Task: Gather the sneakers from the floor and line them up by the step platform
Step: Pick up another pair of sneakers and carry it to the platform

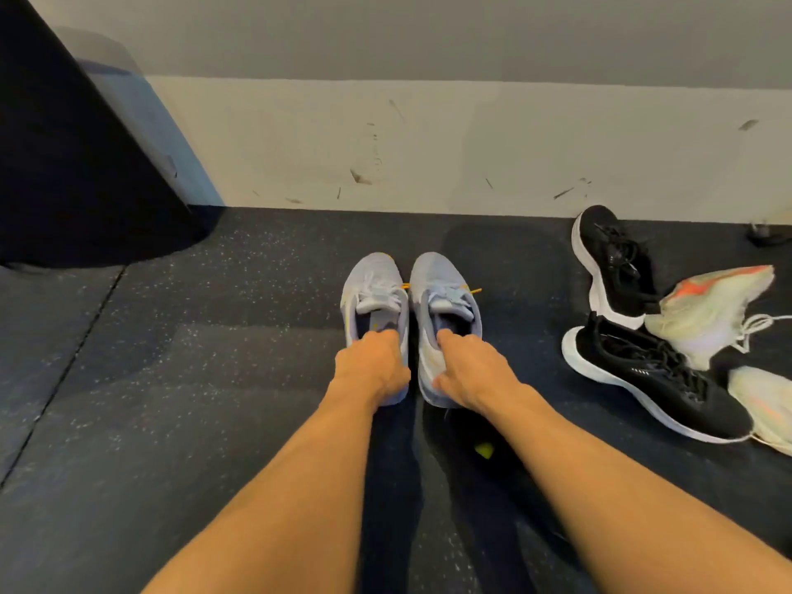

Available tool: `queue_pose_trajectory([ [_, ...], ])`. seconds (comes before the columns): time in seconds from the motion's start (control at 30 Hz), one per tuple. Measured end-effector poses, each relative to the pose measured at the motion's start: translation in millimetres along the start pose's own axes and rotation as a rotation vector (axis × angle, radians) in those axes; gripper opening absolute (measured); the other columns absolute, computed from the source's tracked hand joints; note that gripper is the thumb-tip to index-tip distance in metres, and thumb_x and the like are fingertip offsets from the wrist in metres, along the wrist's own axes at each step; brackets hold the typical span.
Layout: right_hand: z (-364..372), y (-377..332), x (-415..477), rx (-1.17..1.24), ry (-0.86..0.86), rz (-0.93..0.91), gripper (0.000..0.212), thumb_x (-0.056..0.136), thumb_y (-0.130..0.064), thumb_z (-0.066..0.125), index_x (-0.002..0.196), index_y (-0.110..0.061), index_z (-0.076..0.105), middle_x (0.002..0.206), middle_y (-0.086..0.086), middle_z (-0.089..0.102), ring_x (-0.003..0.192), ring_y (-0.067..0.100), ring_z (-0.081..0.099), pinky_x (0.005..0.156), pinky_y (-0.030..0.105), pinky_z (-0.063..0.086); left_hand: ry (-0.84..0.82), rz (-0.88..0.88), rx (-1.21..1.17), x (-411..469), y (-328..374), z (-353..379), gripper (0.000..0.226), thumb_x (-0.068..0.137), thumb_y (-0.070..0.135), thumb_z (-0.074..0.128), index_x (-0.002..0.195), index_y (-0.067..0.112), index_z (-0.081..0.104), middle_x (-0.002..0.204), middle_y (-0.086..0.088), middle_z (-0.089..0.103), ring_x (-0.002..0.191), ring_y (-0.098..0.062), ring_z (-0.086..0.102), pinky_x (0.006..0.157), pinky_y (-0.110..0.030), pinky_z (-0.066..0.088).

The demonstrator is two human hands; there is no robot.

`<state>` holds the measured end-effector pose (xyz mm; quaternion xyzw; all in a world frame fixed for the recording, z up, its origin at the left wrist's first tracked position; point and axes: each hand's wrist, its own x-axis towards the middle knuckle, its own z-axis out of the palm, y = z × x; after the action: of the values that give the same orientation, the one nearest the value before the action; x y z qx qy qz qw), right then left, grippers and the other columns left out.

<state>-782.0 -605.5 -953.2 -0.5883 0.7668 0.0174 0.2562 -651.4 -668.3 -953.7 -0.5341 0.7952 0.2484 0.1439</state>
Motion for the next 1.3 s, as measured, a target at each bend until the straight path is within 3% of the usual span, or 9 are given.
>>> queue_pose_trajectory([
  [0.17, -62, -2, -73, 0.134, 0.022, 0.087, 0.021, 0.084, -0.028, 0.060, 0.088, -0.017, 0.042, 0.086, 0.002, 0.049, 0.078, 0.028, 0.049, 0.061, 0.033, 0.035, 0.109, 0.090, -0.158, -51, 45, -77, 0.020, 0.087, 0.035, 0.052, 0.071, 0.022, 0.052, 0.089, -0.003, 0.058, 0.095, -0.031, 0.055, 0.079, -0.042, 0.049],
  [0.27, -136, -13, -136, 0.153, -0.019, 0.105, 0.024, 0.081, -0.031, 0.064, 0.088, -0.019, 0.043, 0.093, 0.000, 0.052, 0.098, 0.030, 0.054, 0.070, 0.034, 0.041, 0.005, 0.190, -0.171, -113, 82, -135, 0.033, 0.087, 0.035, 0.052, 0.056, 0.024, 0.047, 0.096, 0.002, 0.062, 0.104, -0.029, 0.053, 0.086, -0.044, 0.050],
  [0.37, -220, -25, -195, 0.144, -0.068, 0.108, 0.030, 0.077, -0.031, 0.068, 0.086, -0.016, 0.043, 0.102, 0.006, 0.055, 0.113, 0.032, 0.051, 0.082, 0.037, 0.045, -0.124, 0.294, -0.137, -174, 122, -208, 0.024, 0.078, 0.039, 0.047, 0.056, 0.030, 0.054, 0.102, 0.005, 0.066, 0.093, -0.026, 0.056, 0.078, -0.042, 0.051],
  [0.57, -447, -65, -360, 0.261, -0.128, 0.227, 0.032, 0.065, -0.032, 0.077, 0.063, -0.015, 0.049, 0.069, 0.008, 0.056, 0.041, 0.018, 0.058, 0.033, 0.023, 0.042, -0.207, 0.460, 0.040, -330, 218, -390, 0.021, 0.074, 0.036, 0.053, 0.056, 0.026, 0.057, 0.096, 0.000, 0.068, 0.066, -0.019, 0.050, 0.060, -0.031, 0.039],
  [0.67, -535, -85, -451, 0.223, -0.105, 0.286, 0.032, 0.065, -0.032, 0.079, 0.069, -0.011, 0.055, 0.072, 0.010, 0.060, 0.041, 0.015, 0.059, 0.038, 0.031, 0.049, -0.206, 0.592, 0.097, -402, 255, -471, 0.021, 0.075, 0.025, 0.063, 0.059, 0.022, 0.051, 0.087, -0.005, 0.066, 0.071, -0.026, 0.054, 0.060, -0.032, 0.043],
  [0.8, -615, -109, -570, 0.395, 0.043, 0.402, 0.040, 0.076, -0.032, 0.079, 0.101, -0.006, 0.062, 0.098, 0.008, 0.059, 0.053, 0.014, 0.066, 0.049, 0.031, 0.056, -0.264, 0.756, 0.081, -491, 304, -547, 0.014, 0.072, 0.019, 0.067, 0.074, 0.006, 0.064, 0.060, -0.008, 0.054, 0.050, -0.025, 0.050, 0.045, -0.021, 0.040],
  [0.9, -653, -123, -651, 0.484, 0.201, 0.476, 0.034, 0.080, -0.027, 0.077, 0.099, -0.002, 0.062, 0.099, 0.011, 0.055, 0.051, 0.012, 0.065, 0.041, 0.024, 0.050, -0.267, 0.942, 0.192, -559, 352, -585, 0.027, 0.075, 0.023, 0.065, 0.082, -0.003, 0.067, 0.062, -0.013, 0.052, 0.052, -0.025, 0.046, 0.049, -0.024, 0.039],
  [1.03, -682, -141, -770, 0.559, 0.372, 0.645, 0.037, 0.079, -0.027, 0.077, 0.099, 0.000, 0.062, 0.092, 0.013, 0.051, 0.087, 0.040, 0.067, 0.058, 0.039, 0.059, -0.318, 1.194, 0.352, -668, 416, -609, 0.033, 0.073, 0.031, 0.068, 0.066, 0.000, 0.061, 0.054, -0.013, 0.043, 0.052, -0.025, 0.041, 0.047, -0.026, 0.036],
  [1.3, -643, -176, -1019, 0.583, 0.742, 0.985, 0.042, 0.077, -0.027, 0.080, 0.096, 0.006, 0.062, 0.076, 0.010, 0.050, 0.056, 0.019, 0.056, 0.041, 0.022, 0.048, -0.204, 1.676, 0.429, -893, 492, -557, 0.040, 0.058, 0.043, 0.066, 0.075, 0.006, 0.071, 0.067, -0.013, 0.064, 0.059, -0.025, 0.059, 0.050, -0.031, 0.047],
])
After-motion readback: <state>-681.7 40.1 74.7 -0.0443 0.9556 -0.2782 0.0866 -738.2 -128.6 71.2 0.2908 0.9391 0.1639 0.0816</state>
